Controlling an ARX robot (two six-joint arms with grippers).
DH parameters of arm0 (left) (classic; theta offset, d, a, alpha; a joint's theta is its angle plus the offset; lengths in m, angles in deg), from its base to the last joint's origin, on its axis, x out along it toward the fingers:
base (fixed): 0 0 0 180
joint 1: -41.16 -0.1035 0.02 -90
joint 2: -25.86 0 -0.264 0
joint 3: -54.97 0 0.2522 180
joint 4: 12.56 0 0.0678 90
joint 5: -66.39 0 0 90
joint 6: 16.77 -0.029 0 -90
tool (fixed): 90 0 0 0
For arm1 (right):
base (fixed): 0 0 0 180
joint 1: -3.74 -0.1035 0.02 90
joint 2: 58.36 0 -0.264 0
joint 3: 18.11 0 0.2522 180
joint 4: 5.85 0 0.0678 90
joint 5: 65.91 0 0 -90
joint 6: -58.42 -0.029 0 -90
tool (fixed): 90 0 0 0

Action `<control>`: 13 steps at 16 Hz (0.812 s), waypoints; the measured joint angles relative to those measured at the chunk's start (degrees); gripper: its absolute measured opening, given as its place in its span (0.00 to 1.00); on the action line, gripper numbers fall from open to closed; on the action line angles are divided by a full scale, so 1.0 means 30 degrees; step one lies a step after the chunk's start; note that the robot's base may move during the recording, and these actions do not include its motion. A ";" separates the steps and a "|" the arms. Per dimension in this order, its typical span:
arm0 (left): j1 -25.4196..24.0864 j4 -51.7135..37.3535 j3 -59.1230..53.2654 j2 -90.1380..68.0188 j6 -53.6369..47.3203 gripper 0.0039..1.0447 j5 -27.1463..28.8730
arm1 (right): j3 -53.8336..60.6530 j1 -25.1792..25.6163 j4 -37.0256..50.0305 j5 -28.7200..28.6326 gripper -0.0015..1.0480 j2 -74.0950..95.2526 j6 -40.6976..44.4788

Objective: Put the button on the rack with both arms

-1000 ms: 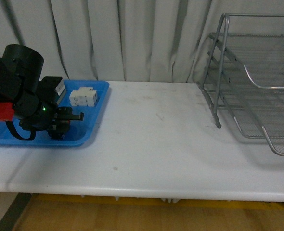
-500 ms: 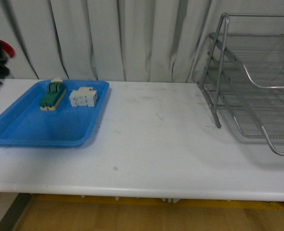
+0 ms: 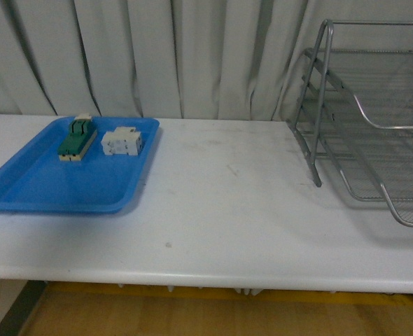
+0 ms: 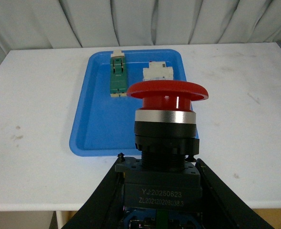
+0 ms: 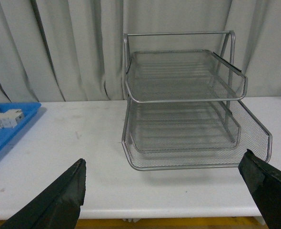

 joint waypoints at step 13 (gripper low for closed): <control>0.0168 -0.0539 -0.0503 -0.0510 0.0007 0.34 -0.0058 | 0.0000 0.0000 0.0007 -0.0007 0.94 0.0000 0.0007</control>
